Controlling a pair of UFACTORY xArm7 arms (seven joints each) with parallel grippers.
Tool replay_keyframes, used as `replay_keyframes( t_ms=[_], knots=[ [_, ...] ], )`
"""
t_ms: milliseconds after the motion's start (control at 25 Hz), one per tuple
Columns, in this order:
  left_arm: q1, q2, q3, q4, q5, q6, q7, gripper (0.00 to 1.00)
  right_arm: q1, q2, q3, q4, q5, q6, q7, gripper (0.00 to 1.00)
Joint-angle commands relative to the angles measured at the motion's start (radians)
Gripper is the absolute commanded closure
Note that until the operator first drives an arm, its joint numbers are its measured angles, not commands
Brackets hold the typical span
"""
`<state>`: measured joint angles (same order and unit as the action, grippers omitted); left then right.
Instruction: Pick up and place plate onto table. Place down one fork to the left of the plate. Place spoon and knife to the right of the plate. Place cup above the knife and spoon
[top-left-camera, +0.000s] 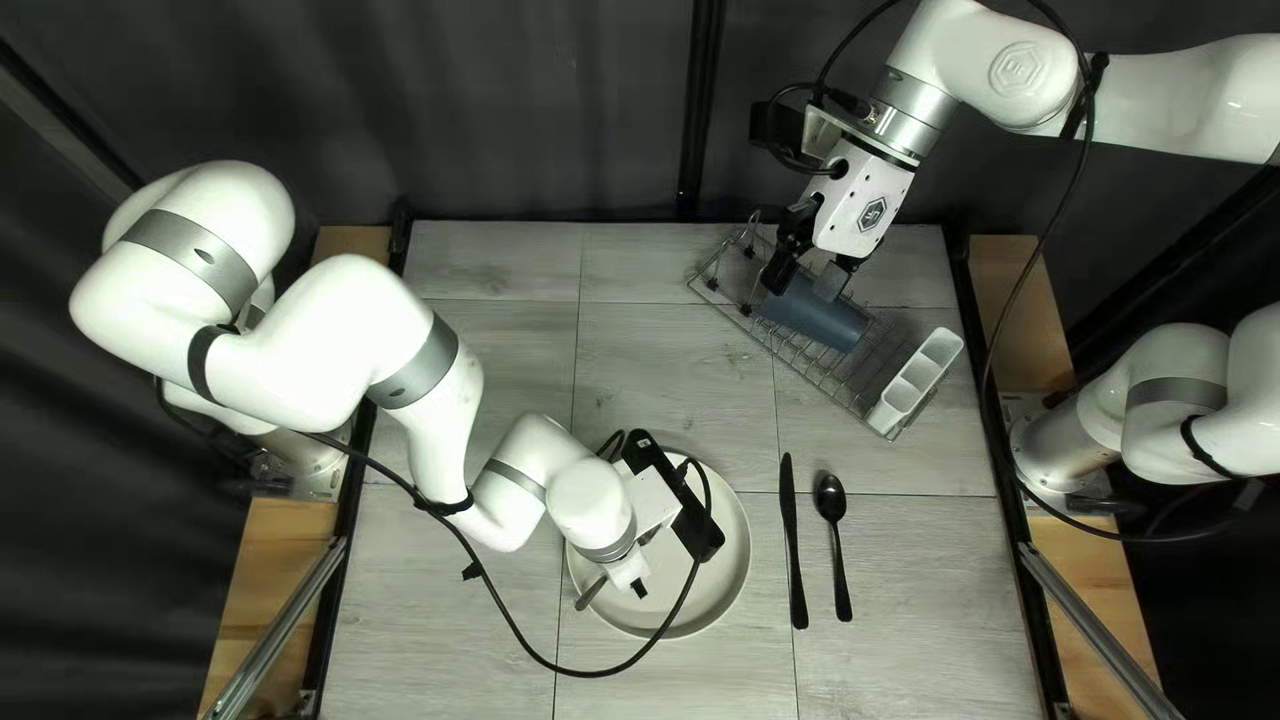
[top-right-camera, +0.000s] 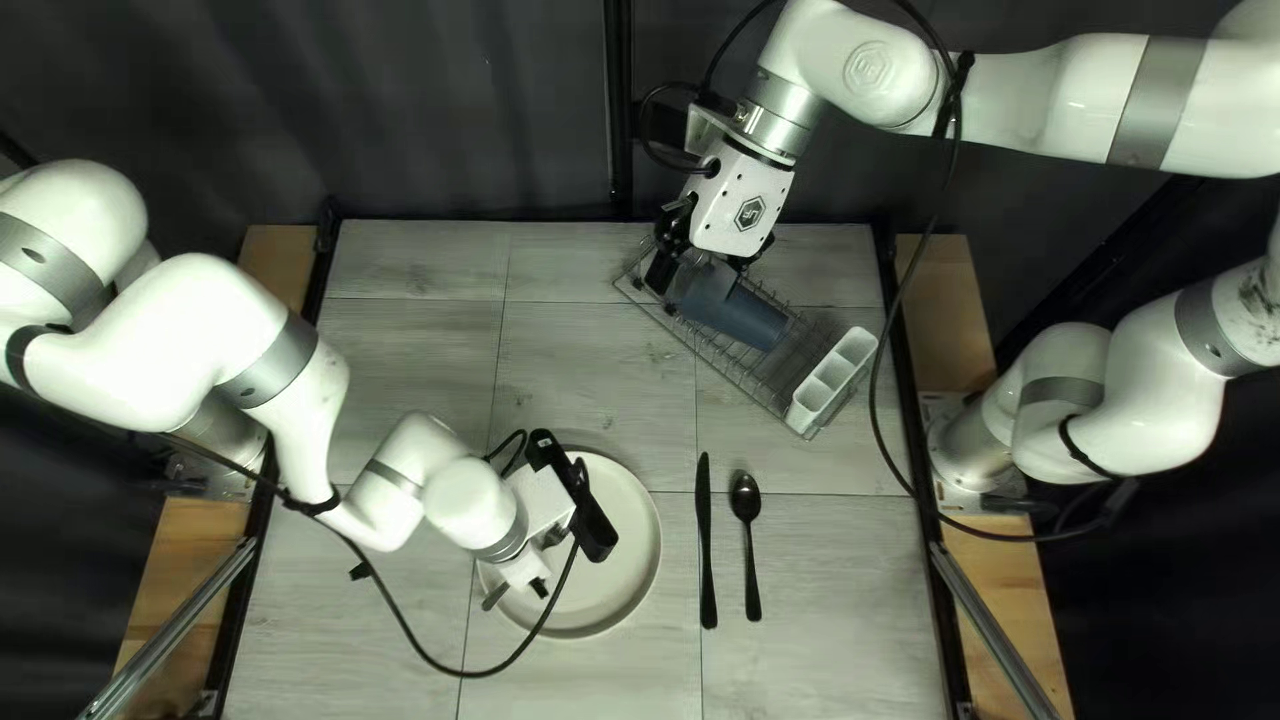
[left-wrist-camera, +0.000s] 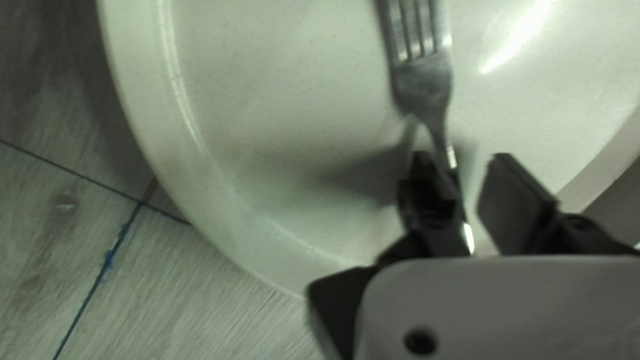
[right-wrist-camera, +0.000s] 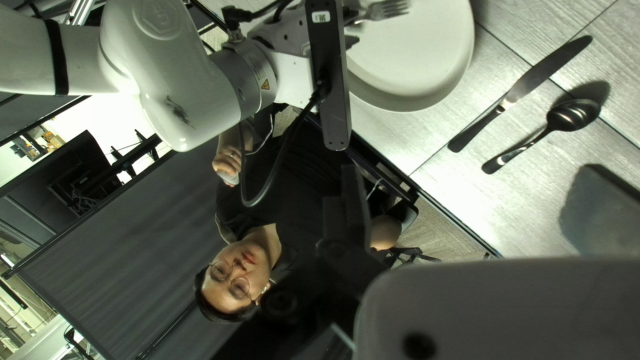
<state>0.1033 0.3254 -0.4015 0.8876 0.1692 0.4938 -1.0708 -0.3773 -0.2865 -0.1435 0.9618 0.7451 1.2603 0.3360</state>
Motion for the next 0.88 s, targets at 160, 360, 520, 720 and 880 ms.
replay_keyframes(
  t_ms=[160, 360, 520, 720, 880],
  knots=[
    [-0.001, -0.131, -0.018, -0.011, -0.057, 0.180, -0.058, 1.00, 0.000, 0.000, 0.000, 0.000, 0.000, 0.000, 0.000, 0.00],
    [-0.020, -0.204, -0.023, -0.030, -0.078, 0.312, -0.233, 1.00, 0.000, 0.000, 0.000, 0.000, 0.000, 0.000, 0.000, 0.00],
    [-0.020, -0.204, -0.023, -0.030, -0.078, 0.312, -0.233, 1.00, 0.000, 0.000, 0.000, 0.000, 0.000, 0.000, 0.000, 0.00],
    [-0.018, -0.226, -0.010, -0.026, -0.051, 0.333, -0.306, 1.00, 0.000, 0.000, 0.000, 0.000, 0.000, 0.000, 0.000, 0.00],
    [-0.033, -0.284, -0.018, -0.060, -0.034, 0.356, -0.554, 1.00, 0.000, 0.000, 0.000, 0.000, 0.000, 0.000, 0.000, 0.00]
  ],
)
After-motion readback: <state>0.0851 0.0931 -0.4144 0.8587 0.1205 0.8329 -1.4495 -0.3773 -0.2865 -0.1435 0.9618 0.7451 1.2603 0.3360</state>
